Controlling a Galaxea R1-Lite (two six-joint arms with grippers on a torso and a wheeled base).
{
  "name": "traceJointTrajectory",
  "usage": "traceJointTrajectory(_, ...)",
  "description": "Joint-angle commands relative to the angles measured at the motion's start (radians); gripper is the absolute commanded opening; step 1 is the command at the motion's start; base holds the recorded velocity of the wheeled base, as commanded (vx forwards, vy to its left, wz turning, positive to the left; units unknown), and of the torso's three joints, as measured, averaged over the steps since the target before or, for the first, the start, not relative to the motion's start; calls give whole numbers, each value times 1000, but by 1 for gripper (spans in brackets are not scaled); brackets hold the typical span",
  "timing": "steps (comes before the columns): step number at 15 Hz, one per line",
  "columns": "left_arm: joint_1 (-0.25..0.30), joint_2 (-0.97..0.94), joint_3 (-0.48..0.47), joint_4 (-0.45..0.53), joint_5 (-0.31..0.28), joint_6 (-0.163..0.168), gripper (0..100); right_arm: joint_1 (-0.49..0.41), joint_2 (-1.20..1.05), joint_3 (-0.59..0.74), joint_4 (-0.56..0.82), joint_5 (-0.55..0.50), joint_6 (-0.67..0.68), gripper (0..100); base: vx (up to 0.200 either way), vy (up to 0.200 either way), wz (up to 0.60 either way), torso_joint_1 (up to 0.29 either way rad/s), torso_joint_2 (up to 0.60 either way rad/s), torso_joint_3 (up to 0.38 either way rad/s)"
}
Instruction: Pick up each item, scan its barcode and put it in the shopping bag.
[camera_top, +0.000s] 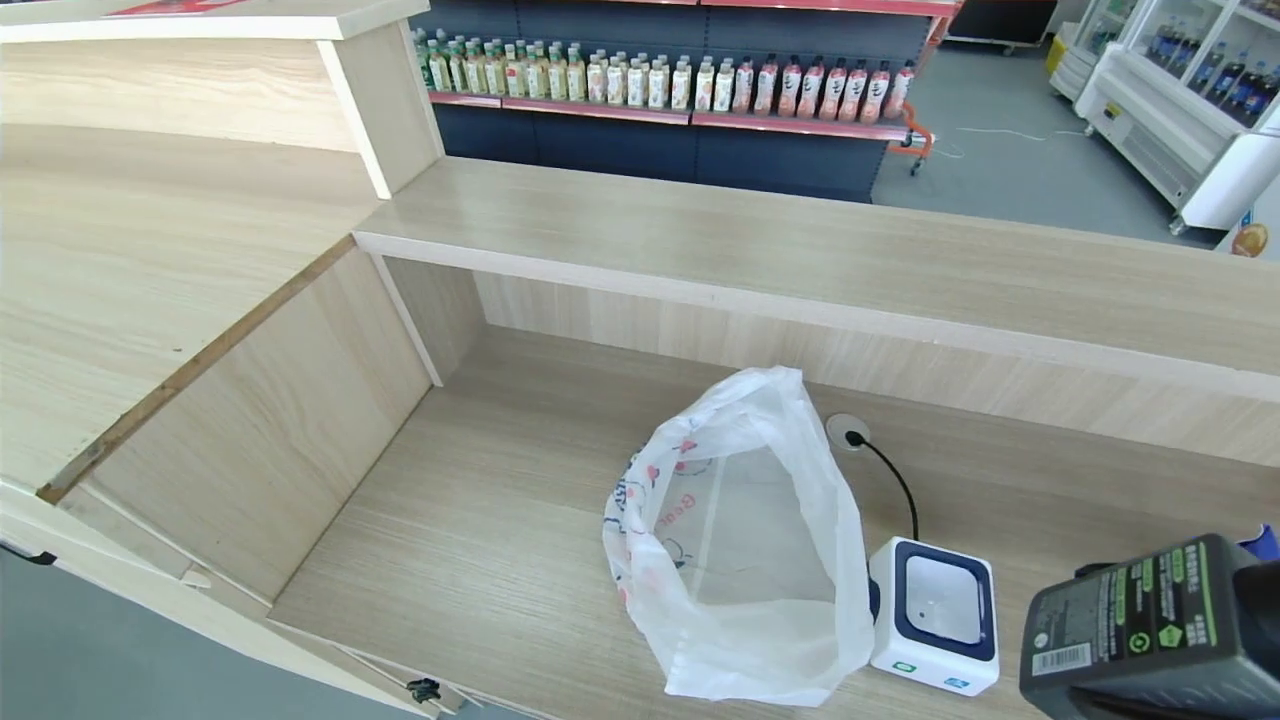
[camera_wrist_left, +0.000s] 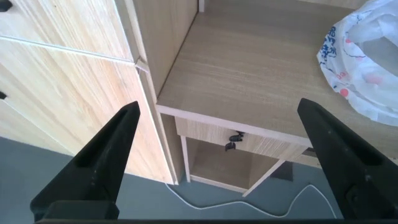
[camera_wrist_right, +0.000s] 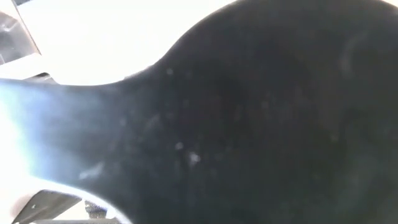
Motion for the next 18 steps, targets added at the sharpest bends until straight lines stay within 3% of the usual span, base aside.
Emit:
traceJointTrajectory(1,1,0,0,-1,-1,0,100,-29,122,69,-135,0,19,0,0,0,0,0,0,0)
traceJointTrajectory(5,1,0,0,-1,-1,0,100,-26,350,234,-591,6,82,0,0,0,0,0,0,0)
traceJointTrajectory(9,1,0,0,-1,-1,0,100,-26,531,326,-927,62,203,0,0,0,0,0,0,0)
traceJointTrajectory(15,1,0,0,-1,-1,0,100,-19,722,431,-1284,57,268,0,0,0,0,0,0,0)
traceJointTrajectory(18,-1,0,0,-1,-1,0,100,10,647,429,-1276,-50,255,0,0,0,0,0,0,0)
